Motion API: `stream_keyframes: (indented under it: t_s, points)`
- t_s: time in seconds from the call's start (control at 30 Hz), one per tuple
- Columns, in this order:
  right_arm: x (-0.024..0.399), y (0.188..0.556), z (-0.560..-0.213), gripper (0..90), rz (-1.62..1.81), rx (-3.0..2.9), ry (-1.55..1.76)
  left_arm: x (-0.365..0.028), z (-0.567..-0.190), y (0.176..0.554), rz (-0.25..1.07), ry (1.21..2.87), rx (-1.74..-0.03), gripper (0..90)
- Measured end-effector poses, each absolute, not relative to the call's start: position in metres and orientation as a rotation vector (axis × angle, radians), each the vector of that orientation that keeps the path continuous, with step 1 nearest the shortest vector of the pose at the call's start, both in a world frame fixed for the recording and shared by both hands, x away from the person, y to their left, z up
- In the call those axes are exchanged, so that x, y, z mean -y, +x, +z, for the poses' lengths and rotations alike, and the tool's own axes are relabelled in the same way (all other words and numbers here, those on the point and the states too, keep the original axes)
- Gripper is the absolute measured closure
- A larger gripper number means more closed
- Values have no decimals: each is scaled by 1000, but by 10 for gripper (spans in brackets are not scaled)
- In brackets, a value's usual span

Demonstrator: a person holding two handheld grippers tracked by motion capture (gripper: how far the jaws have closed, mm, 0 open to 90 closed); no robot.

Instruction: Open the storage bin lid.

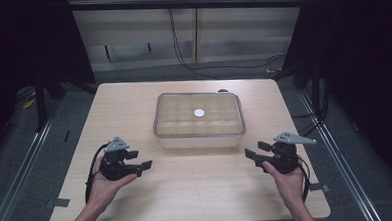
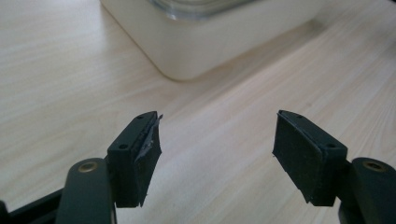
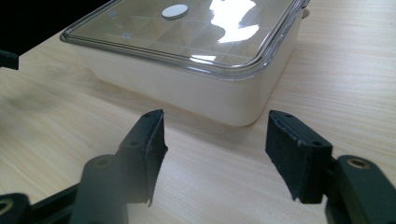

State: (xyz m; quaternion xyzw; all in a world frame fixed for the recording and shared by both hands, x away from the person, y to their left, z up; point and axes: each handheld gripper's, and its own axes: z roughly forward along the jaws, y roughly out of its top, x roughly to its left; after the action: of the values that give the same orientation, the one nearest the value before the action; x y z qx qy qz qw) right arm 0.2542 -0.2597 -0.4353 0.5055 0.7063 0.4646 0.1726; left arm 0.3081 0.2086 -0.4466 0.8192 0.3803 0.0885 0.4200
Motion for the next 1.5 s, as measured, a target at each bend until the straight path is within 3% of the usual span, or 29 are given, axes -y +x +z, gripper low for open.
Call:
stream_keyframes:
  t_s: [0.6, 1.1, 1.5]
  points:
    - [254, 288, -419, 299, 1334, -2084, 1404, -206, -414, 344, 233, 2006, -962, 329]
    - [258, 343, -402, 264, 1243, -2171, 1454, -193, -409, 386, 179, 2006, -1024, 354]
    - [255, 368, -416, 246, 1234, -2190, 1503, -188, -411, 410, 158, 2048, -1040, 285]
